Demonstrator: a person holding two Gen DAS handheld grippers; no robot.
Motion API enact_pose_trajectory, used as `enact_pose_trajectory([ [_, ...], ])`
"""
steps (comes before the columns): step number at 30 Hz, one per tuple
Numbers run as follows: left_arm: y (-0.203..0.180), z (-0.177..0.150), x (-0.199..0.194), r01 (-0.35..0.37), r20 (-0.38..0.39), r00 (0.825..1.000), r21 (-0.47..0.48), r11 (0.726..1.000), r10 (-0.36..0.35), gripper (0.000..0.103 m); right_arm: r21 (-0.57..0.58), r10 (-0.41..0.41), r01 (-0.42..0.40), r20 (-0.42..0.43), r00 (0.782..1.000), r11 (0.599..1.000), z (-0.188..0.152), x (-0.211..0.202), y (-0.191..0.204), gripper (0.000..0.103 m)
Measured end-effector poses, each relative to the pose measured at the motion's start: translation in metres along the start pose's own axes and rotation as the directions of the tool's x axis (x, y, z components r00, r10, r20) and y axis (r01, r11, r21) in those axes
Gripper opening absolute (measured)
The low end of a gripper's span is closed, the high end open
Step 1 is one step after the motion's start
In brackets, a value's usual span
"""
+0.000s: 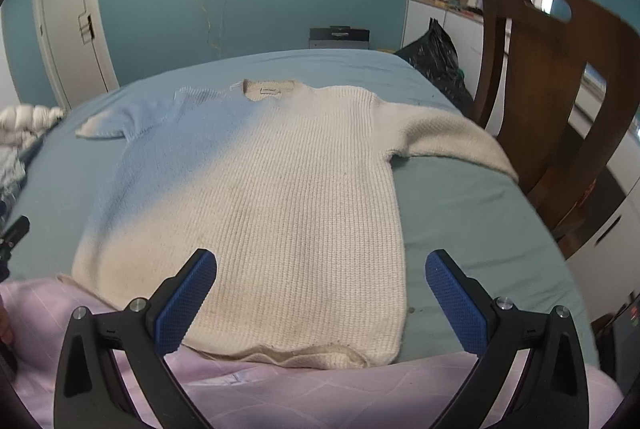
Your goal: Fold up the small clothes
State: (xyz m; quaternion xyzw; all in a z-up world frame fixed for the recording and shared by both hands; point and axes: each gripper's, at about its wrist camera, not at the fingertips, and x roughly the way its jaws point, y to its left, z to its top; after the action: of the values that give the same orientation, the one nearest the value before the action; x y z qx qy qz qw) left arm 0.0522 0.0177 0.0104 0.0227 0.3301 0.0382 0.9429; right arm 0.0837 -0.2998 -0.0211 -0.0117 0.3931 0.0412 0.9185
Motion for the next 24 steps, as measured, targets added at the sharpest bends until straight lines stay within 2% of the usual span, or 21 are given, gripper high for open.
enact_pose_trajectory([
  [5, -0.013, 0.031, 0.024, 0.001, -0.023, 1.000, 0.028, 1.000, 0.000, 0.103, 0.009, 0.011, -0.011, 0.000, 1.000, 1.000, -0.001, 0.001, 0.001, 0.102],
  [9, -0.023, 0.047, 0.042, 0.015, -0.032, 0.999, -0.001, 1.000, -0.015, 0.103, 0.012, 0.019, -0.019, -0.008, 1.000, 1.000, -0.001, 0.003, -0.001, 0.102],
  [12, -0.027, 0.042, 0.056, 0.039, -0.048, 0.998, -0.026, 0.999, -0.040, 0.103, 0.022, 0.025, -0.024, -0.025, 0.999, 0.999, 0.000, 0.009, -0.004, 0.102],
  [19, -0.028, 0.013, 0.081, 0.039, -0.093, 0.995, 0.023, 0.999, -0.036, 0.103, 0.046, 0.035, -0.032, -0.068, 0.997, 0.998, 0.000, 0.020, -0.009, 0.102],
  [24, -0.027, 0.010, 0.087, 0.042, -0.093, 0.995, 0.042, 0.998, -0.038, 0.103, 0.037, 0.021, -0.018, -0.092, 0.995, 0.999, 0.000, 0.026, -0.005, 0.102],
])
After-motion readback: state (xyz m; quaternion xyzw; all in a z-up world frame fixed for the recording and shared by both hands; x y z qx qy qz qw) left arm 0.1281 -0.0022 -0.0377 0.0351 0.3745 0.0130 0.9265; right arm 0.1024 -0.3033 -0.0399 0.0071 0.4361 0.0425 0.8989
